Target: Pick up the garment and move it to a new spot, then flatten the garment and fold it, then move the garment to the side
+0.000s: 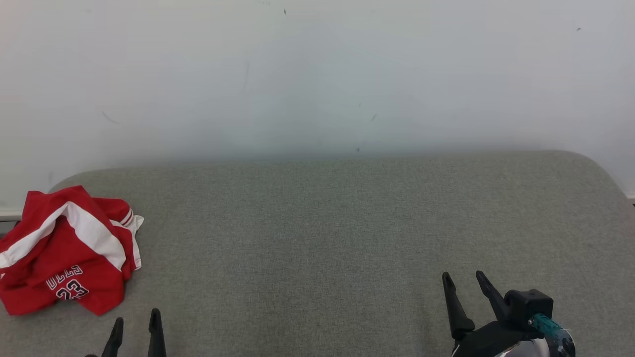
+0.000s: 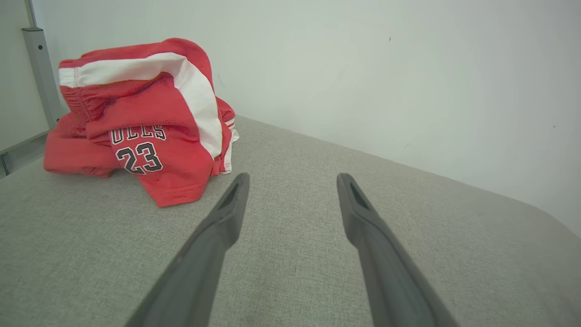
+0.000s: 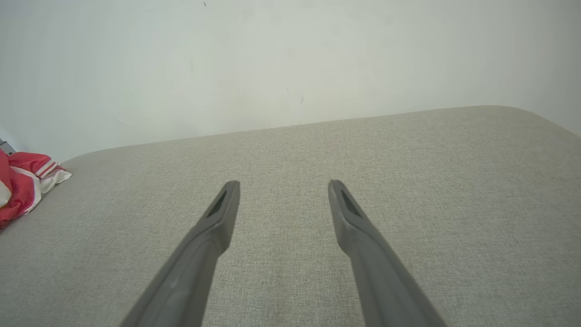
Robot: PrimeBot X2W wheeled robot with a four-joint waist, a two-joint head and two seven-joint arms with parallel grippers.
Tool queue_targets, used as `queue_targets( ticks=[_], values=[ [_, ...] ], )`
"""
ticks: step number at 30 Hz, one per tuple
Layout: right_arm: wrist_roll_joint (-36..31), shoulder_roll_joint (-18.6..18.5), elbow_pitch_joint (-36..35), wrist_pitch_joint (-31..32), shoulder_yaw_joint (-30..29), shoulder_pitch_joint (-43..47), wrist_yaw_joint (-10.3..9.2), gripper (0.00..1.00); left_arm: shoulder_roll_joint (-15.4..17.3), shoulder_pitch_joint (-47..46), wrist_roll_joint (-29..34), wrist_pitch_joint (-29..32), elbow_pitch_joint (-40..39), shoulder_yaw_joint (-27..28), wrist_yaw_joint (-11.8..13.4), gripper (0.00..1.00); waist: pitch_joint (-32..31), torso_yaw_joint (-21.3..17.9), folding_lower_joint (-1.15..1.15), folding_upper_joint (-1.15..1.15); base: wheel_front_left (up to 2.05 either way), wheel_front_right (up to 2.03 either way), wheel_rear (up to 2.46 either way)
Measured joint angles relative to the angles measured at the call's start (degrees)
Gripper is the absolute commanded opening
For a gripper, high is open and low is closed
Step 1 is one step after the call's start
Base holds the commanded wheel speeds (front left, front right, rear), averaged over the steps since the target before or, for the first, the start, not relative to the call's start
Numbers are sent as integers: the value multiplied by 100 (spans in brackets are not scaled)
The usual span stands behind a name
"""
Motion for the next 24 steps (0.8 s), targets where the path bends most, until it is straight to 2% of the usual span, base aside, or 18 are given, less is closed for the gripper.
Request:
queue_targets(
  ticks=[7,12,24],
  values=[
    [-269,-60,23,-54,36,2,-49,100,98,1,411,-77,-7,-160,-51,100,-14,-18,-1,0,0,0,0],
    [-269,-57,25,-55,9,4,-49,100,171,1,441,-76,19,-221,-147,100,-3,-57,-1,0,0,0,0],
    [-301,-53,19,-55,-130,59,-51,100,194,-47,486,-1,154,-338,-202,100,1,-62,-1,0,0,0,0]
  ],
)
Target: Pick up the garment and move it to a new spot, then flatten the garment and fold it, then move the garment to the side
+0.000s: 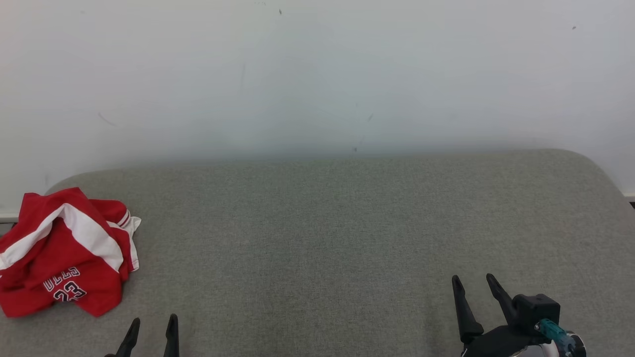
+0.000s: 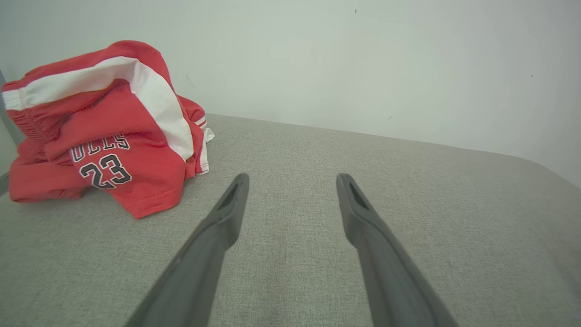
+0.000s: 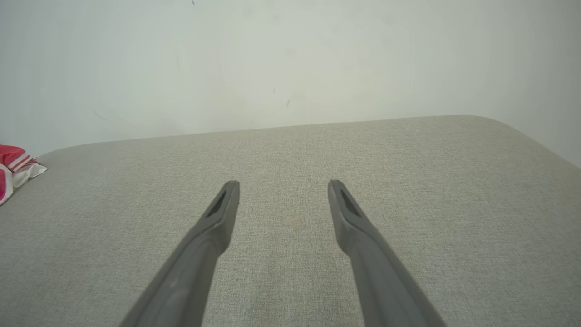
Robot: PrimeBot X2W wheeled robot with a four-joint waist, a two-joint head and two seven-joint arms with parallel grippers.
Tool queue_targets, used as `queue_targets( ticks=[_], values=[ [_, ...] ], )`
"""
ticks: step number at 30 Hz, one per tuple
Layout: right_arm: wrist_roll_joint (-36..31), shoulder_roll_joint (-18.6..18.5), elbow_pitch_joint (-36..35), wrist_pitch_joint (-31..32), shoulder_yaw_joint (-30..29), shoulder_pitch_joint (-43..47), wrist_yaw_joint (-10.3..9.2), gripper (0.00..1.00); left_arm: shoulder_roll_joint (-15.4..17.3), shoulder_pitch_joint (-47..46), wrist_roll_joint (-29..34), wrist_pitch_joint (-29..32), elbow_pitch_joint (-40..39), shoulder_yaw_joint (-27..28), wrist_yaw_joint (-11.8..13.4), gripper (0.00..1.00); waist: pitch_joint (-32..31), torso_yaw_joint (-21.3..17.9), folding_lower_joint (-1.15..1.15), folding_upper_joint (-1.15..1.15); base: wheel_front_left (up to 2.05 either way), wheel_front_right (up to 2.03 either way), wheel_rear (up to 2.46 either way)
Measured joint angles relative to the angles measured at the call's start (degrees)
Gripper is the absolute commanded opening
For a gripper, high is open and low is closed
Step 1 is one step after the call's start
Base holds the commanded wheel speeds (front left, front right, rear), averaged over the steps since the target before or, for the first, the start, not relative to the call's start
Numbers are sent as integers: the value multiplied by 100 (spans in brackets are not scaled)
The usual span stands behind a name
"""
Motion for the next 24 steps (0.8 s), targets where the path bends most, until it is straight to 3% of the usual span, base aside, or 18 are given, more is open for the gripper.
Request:
queue_targets(
  ticks=[11,24],
  values=[
    [0,52,-16,0,-94,185,0,100,11,-113,47,53,103,-44,-44,100,-11,388,0,0,0,0,0],
    [-1,240,32,0,55,121,18,100,165,53,54,52,64,98,36,100,-44,1319,0,0,0,0,0]
  ],
)
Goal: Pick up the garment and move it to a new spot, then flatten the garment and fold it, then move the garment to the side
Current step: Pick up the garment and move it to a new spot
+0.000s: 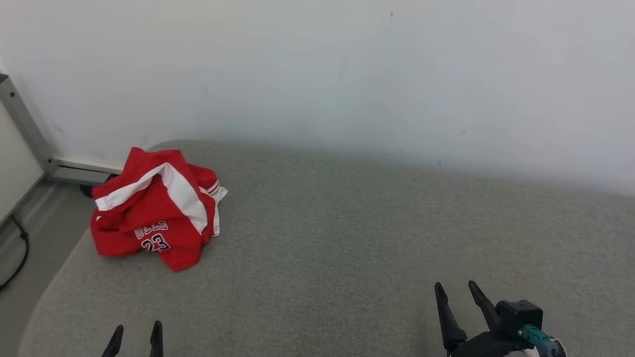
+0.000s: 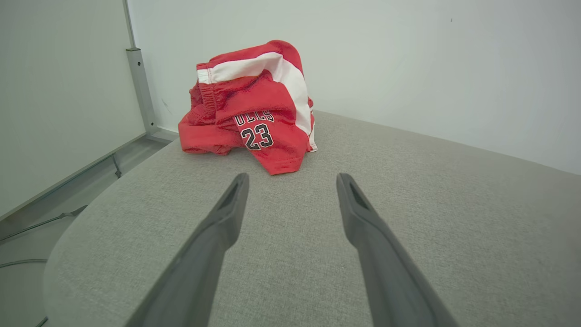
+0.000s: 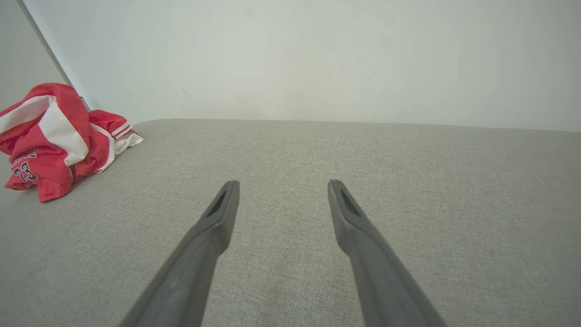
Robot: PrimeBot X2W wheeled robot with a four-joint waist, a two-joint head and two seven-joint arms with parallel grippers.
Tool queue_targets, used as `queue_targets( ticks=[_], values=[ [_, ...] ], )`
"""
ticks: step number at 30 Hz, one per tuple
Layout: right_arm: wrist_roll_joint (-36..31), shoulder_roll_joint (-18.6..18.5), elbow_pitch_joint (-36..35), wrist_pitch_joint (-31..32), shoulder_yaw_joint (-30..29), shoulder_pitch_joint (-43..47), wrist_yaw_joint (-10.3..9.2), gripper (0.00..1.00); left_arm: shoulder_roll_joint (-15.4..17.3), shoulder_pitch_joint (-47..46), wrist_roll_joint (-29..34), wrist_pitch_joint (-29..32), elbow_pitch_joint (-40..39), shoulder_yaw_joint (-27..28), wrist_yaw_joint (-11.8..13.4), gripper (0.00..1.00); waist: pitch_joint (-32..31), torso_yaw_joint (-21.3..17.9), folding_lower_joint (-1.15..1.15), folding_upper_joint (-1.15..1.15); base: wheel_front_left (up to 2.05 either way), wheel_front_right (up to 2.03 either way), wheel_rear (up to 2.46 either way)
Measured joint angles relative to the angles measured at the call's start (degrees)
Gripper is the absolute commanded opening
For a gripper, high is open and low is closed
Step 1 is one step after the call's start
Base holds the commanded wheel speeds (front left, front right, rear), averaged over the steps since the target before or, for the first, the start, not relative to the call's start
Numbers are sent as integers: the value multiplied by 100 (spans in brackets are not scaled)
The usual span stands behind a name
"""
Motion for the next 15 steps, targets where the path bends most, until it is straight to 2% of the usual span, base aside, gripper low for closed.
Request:
queue_targets(
  ticks=[13,15],
  values=[
    [13,124,32,0,35,-211,54,100,99,83,-2,0,-187,100,22,100,75,1050,0,0,0,0,0],
    [13,149,46,0,62,-335,114,100,101,83,-9,0,-196,147,24,100,107,1171,0,0,0,0,0]
  ],
)
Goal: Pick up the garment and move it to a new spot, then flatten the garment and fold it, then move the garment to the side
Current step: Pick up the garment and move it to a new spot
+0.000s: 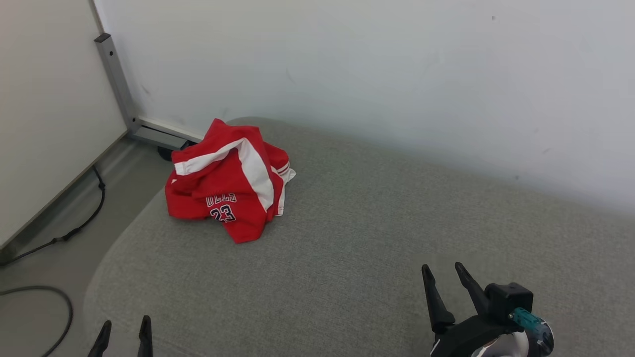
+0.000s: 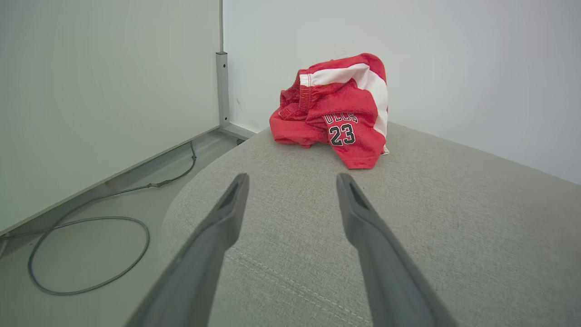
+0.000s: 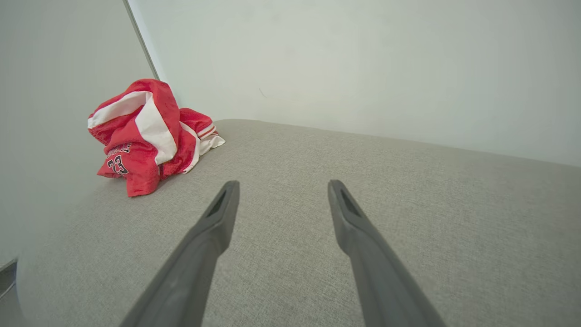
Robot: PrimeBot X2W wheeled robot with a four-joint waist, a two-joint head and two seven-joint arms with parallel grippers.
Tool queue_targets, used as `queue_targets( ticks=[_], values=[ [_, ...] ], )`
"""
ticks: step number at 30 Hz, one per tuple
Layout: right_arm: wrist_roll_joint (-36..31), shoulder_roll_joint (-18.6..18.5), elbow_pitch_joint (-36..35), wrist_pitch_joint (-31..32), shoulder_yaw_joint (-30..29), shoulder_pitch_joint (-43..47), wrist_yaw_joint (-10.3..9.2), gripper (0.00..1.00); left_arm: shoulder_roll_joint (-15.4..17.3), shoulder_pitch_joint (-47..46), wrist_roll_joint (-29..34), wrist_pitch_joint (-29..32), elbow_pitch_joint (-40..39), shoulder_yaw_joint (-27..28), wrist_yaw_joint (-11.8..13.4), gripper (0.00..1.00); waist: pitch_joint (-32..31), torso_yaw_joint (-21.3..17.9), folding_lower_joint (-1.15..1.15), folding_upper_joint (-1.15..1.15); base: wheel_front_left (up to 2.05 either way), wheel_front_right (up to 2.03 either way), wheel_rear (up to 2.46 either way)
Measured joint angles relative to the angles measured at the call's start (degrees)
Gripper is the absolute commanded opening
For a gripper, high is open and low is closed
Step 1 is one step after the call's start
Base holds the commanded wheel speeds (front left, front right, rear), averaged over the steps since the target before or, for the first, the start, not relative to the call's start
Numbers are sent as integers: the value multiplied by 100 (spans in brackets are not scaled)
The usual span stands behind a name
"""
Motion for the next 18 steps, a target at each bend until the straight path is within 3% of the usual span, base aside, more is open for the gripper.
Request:
queue_targets(
  ticks=[8,12,18],
  values=[
    [56,32,92,-1,32,-31,90,100,-104,-30,-148,-7,-46,138,48,100,92,212,0,0,0,0,0],
    [56,32,111,-1,40,-73,127,100,-80,-321,-155,99,12,75,-63,100,103,220,0,0,0,0,0],
    [56,29,63,-16,56,-90,179,100,-142,-1204,-374,792,486,-135,-263,100,148,222,0,0,0,0,0]
  ],
)
